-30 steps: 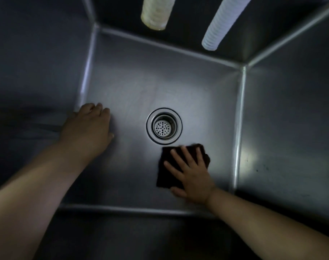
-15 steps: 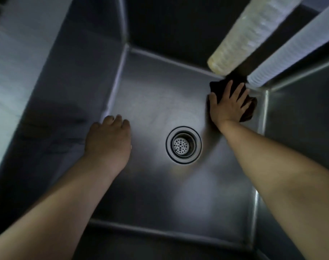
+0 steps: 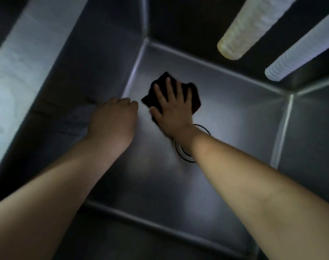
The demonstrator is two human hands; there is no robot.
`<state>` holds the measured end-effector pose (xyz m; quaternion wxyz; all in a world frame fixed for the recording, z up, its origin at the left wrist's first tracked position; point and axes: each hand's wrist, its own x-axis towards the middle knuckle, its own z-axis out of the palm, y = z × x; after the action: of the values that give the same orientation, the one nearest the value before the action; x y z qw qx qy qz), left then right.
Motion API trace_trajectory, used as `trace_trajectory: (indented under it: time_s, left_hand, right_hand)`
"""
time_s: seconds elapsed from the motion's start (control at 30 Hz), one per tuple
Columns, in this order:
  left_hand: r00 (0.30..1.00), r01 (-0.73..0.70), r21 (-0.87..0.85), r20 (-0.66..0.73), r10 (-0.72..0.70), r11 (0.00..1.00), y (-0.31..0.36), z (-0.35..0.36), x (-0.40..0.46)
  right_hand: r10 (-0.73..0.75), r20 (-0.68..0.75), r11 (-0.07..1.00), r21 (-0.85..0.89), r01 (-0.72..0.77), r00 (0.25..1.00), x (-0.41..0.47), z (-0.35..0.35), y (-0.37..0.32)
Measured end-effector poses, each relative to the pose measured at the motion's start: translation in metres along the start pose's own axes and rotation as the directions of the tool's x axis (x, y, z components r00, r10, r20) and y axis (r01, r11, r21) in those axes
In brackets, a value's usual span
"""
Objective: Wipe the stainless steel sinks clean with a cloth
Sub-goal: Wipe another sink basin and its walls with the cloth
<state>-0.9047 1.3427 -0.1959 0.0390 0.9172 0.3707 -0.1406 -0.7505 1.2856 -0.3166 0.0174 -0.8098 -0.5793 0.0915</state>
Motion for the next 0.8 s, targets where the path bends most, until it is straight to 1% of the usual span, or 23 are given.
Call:
trace_trajectory:
  time_s: [0.1, 0.2, 0.27, 0.33, 0.4, 0.43, 0.53, 0.63, 0.67, 0.7, 0.73, 0.8]
  left_hand:
    - [0.999, 0.032, -0.076, -0.032, -0.034, 0.997, -0.002, -0.011, -0.003]
    - [0.996, 0.087, -0.095, 0.029, -0.085, 0.992, -0.007, -0.021, -0.01]
    - [0.996, 0.072, -0.086, 0.051, -0.068, 0.994, -0.01, -0.032, -0.019]
    - [0.998, 0.051, -0.123, 0.049, -0.045, 0.991, -0.013, -0.045, -0.036]
    - [0.999, 0.018, -0.157, 0.045, -0.011, 0.987, -0.014, -0.056, -0.059]
    - [0.999, 0.012, -0.16, 0.054, -0.003, 0.987, -0.014, -0.061, -0.072]
    - [0.997, 0.031, -0.155, 0.074, -0.019, 0.987, -0.011, -0.073, -0.111]
    - [0.998, 0.032, -0.199, 0.063, -0.019, 0.98, -0.003, -0.084, -0.15]
    - [0.998, 0.032, -0.218, 0.065, -0.018, 0.975, 0.0, -0.088, -0.162]
    - [0.998, 0.036, -0.233, 0.066, -0.021, 0.972, 0.002, -0.092, -0.174]
    - [0.997, 0.04, -0.24, 0.07, -0.024, 0.97, 0.004, -0.096, -0.184]
    - [0.997, 0.041, -0.252, 0.067, -0.025, 0.967, 0.005, -0.105, -0.201]
  right_hand:
    - [-0.172, 0.031, 0.985, 0.022, 0.171, 0.985, -0.039, 0.01, -0.034]
    - [-0.341, 0.077, 0.94, 0.029, 0.34, 0.937, -0.094, 0.015, -0.055]
    - [-0.447, 0.139, 0.894, 0.034, 0.447, 0.884, -0.135, 0.013, -0.06]
    - [-0.534, 0.249, 0.832, -0.018, 0.555, 0.808, -0.173, 0.008, -0.053]
    - [-0.568, 0.334, 0.789, -0.041, 0.614, 0.752, -0.204, -0.006, -0.035]
    - [-0.569, 0.351, 0.788, -0.024, 0.615, 0.744, -0.217, -0.015, -0.024]
    - [-0.491, 0.42, 0.852, 0.051, 0.52, 0.763, -0.246, -0.042, 0.006]
    - [-0.408, 0.566, 0.885, 0.054, 0.462, 0.716, -0.259, -0.062, 0.039]
    - [-0.349, 0.634, 0.903, 0.032, 0.428, 0.69, -0.261, -0.071, 0.048]
    - [-0.271, 0.665, 0.937, 0.016, 0.35, 0.695, -0.264, -0.081, 0.055]
    - [-0.183, 0.669, 0.97, 0.004, 0.243, 0.721, -0.267, -0.091, 0.061]
    - [-0.014, 0.614, 1.0, 0.011, 0.01, 0.789, -0.272, -0.111, 0.066]
